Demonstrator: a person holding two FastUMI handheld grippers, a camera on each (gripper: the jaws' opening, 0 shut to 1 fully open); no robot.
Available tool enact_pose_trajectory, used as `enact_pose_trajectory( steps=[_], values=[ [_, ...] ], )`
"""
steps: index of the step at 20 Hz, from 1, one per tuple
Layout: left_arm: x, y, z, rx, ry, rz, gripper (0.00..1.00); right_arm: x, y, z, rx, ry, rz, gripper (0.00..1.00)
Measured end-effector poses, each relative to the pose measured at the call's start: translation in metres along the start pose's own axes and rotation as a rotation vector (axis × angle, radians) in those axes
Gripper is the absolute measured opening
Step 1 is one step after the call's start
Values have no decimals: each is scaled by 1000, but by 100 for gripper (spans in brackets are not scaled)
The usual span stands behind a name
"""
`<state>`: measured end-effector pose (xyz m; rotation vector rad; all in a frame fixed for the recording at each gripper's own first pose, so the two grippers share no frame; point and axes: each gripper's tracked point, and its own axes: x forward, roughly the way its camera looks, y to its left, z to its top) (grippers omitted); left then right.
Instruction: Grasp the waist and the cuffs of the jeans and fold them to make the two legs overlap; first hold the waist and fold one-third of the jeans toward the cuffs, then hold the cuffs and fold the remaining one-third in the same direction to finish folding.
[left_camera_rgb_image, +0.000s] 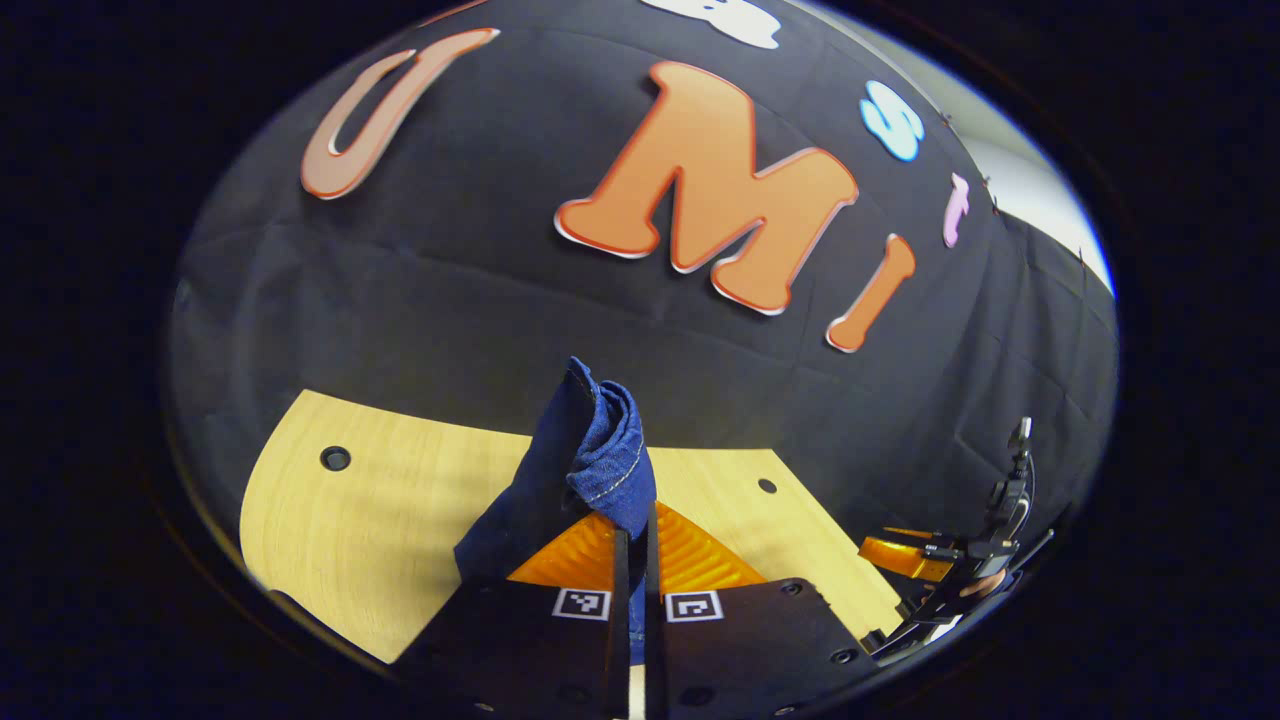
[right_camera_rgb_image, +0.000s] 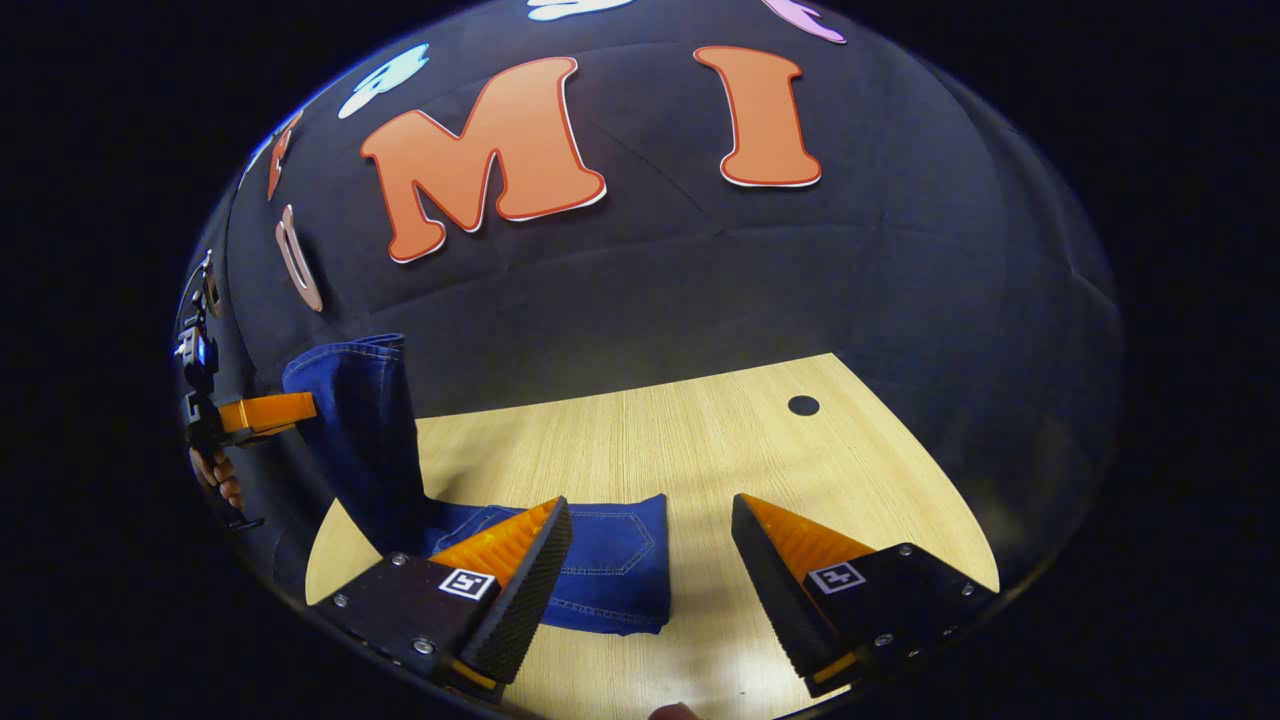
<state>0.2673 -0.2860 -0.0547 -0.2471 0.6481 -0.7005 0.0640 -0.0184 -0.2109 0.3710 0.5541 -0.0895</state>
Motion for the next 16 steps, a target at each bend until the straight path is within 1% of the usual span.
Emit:
enact_pose_trajectory(
  steps=[3,5,7,9,10,11,12,13,15,16],
  values=[
    [17,-33,-19,41,54,-15,6,-5,-4,7,-8,-17,-8,98],
    [30,-48,-34,58,96,-8,6,-5,-7,11,-16,-29,-10,98],
    [40,-59,-53,93,147,4,7,-7,-10,14,-21,-39,-15,98],
    [50,-76,-73,123,192,4,7,-9,-15,17,-29,-46,-14,98],
    [53,-86,-81,128,213,-9,7,-10,-19,18,-34,-50,-16,98],
    [57,-98,-91,133,240,-26,9,-12,-23,18,-40,-52,-18,98],
    [56,-104,-99,142,266,-27,13,-14,-26,16,-45,-51,-20,98],
    [57,-107,-101,149,260,-22,23,-15,-31,16,-53,-50,-28,98],
    [52,-106,-87,136,224,-22,51,-14,-37,18,-68,-55,-35,98],
    [47,-102,-81,128,198,-6,60,-14,-39,21,-70,-63,-34,98]
  ],
)
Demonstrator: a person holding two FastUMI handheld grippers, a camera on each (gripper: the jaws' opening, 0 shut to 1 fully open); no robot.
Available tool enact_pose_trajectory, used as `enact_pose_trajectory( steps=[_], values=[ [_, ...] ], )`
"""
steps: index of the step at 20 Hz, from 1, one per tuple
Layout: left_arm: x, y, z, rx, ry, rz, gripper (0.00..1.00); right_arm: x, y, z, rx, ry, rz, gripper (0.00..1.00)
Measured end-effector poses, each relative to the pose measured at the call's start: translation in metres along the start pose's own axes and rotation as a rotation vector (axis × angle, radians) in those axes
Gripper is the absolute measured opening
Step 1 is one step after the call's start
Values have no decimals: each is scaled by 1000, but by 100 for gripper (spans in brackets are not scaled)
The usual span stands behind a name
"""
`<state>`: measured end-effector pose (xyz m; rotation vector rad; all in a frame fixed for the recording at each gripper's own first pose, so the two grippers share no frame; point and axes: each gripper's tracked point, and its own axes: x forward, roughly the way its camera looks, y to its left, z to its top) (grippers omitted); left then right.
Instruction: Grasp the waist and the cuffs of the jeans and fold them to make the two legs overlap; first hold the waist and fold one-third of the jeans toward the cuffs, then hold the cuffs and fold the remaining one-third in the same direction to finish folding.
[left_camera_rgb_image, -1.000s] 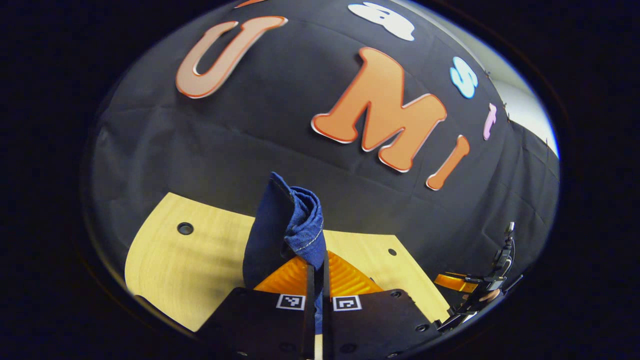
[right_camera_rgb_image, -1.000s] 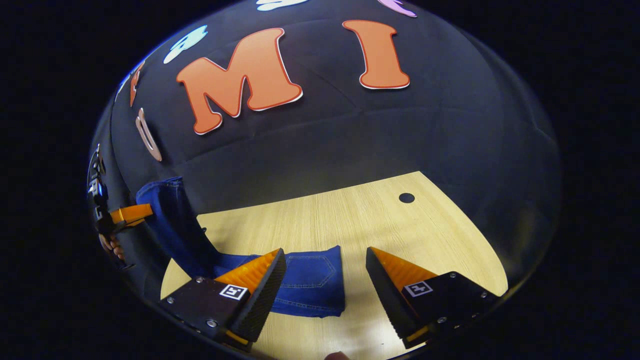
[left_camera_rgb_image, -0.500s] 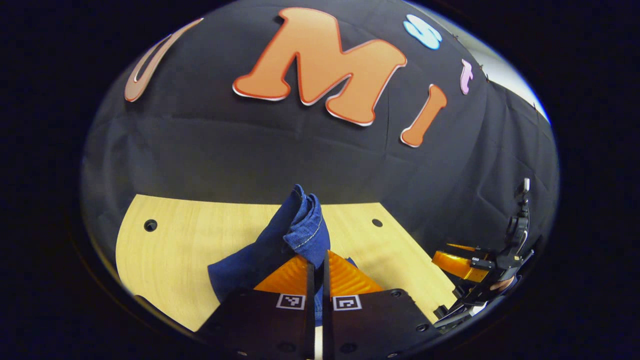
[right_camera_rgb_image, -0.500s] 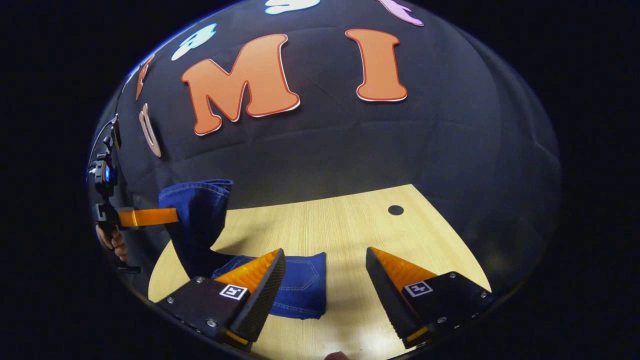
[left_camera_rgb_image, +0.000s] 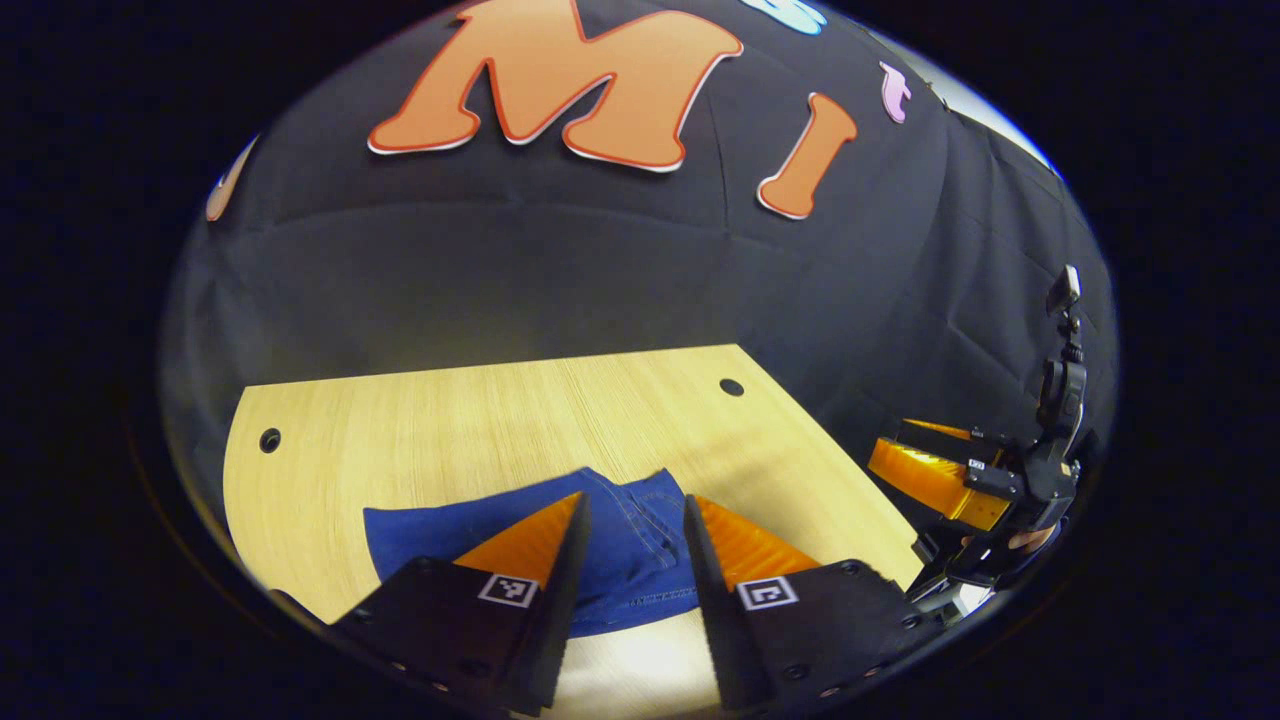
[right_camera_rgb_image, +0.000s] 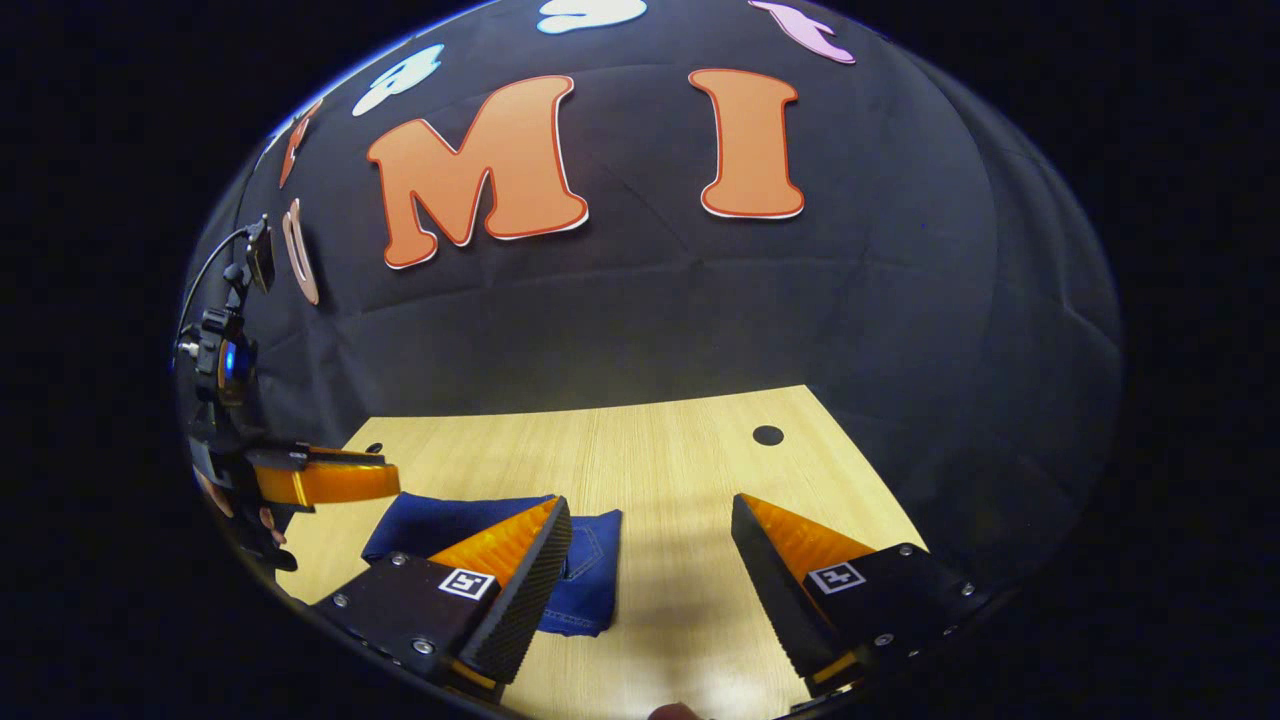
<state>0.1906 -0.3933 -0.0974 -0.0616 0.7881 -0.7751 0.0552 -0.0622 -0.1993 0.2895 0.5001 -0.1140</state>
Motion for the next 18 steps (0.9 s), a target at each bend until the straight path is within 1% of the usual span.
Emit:
enact_pose_trajectory(
  steps=[1,2,3,4,5,6,7,8,10,13,16,18],
  values=[
    [-6,8,7,-10,-22,24,59,0,0,3,6,-8,5,98],
    [-16,16,12,-20,-47,45,66,0,2,7,10,-16,10,98],
    [-25,23,17,-33,-75,61,77,-1,4,12,3,-30,13,98],
    [-40,30,23,-43,-107,80,79,-2,7,18,-15,-50,15,98],
    [-52,36,30,-46,-147,100,79,-4,11,25,-34,-71,21,98],
    [-61,47,35,-37,-189,132,82,-7,19,33,-53,-93,26,98],
    [-76,55,43,-21,-229,172,90,-12,26,43,-65,-120,38,98],
    [-90,59,53,-2,-272,213,95,-13,35,52,-72,-147,50,98],
    [-119,69,72,30,-348,286,95,-19,52,74,-86,-223,76,98],
    [-157,86,86,64,-454,385,95,-28,67,104,-142,-325,72,98],
    [-201,95,99,84,-572,448,95,-44,82,138,-211,-455,69,97],
    [-220,92,110,105,-654,465,95,-59,90,157,-258,-534,52,98]
  ],
)
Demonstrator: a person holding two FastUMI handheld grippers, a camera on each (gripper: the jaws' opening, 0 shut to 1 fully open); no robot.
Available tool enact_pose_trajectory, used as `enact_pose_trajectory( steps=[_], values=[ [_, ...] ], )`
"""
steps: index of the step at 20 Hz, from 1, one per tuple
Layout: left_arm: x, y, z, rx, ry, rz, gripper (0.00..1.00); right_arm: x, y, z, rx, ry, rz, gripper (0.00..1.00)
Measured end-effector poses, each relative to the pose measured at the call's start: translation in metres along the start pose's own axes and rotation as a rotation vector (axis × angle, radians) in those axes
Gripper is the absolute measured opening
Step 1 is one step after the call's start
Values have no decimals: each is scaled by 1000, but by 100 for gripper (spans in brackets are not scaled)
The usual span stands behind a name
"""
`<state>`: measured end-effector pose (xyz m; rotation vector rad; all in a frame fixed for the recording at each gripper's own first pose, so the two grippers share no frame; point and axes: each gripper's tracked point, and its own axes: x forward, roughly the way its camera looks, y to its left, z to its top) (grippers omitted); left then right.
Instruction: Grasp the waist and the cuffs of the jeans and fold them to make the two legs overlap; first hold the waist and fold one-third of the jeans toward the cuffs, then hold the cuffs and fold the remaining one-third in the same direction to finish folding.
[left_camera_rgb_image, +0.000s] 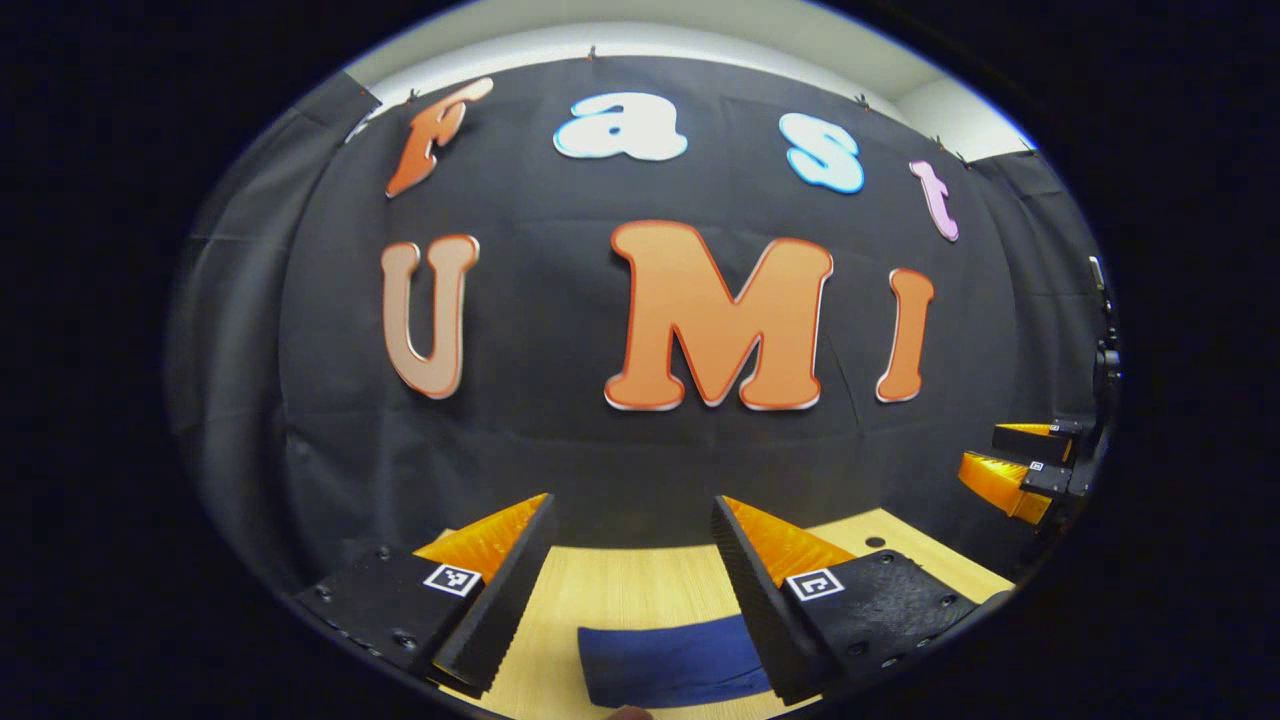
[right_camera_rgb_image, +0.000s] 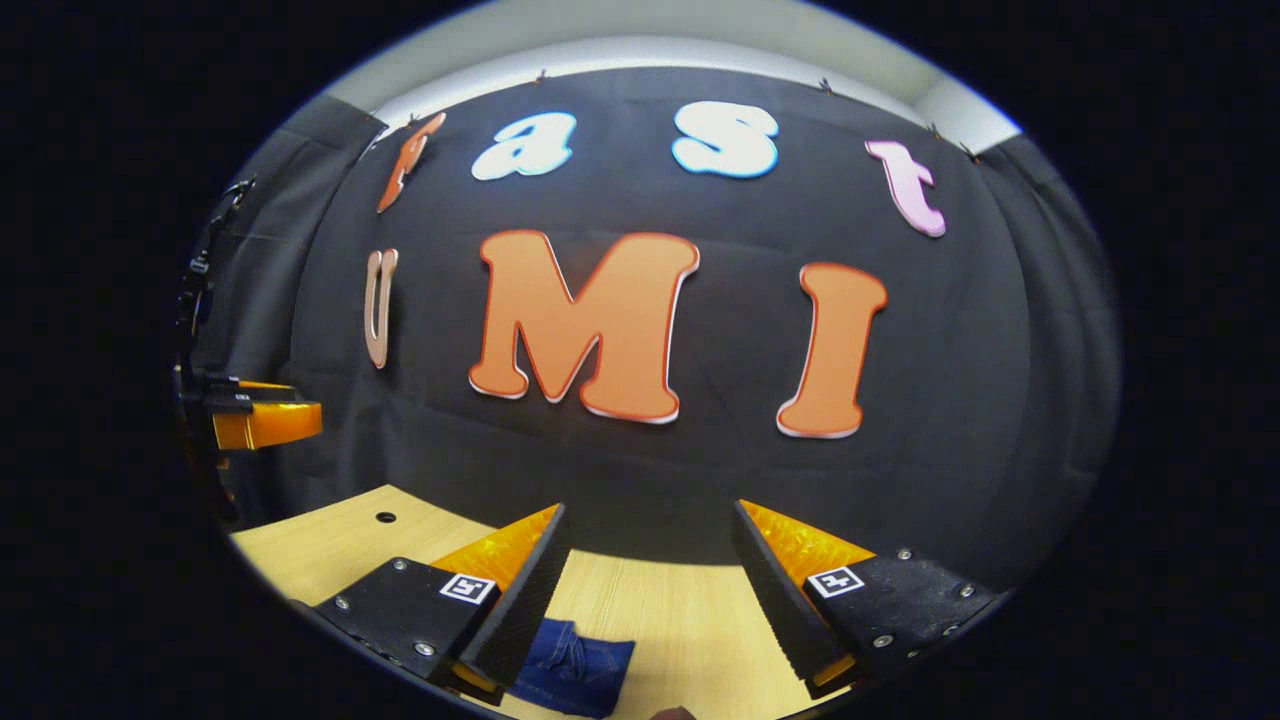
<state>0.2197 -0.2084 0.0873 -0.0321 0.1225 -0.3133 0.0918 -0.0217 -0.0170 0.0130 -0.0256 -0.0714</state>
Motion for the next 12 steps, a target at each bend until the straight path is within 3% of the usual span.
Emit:
enact_pose_trajectory(
  steps=[4,6,8,9,11,12],
  values=[
    [-5,2,9,27,-44,24,95,-8,14,42,-70,-129,-21,100],
    [-9,2,9,13,-57,27,95,-13,30,46,-59,-138,8,100],
    [-9,3,8,13,-68,37,94,-14,41,45,-54,-141,23,94],
    [-8,-1,6,22,-63,24,95,-15,45,43,-52,-133,29,100],
    [-11,1,-6,68,-39,46,91,-19,52,36,-40,-129,33,98],
    [-15,0,-13,78,-31,46,100,-21,54,32,-35,-130,33,98]
  ],
)
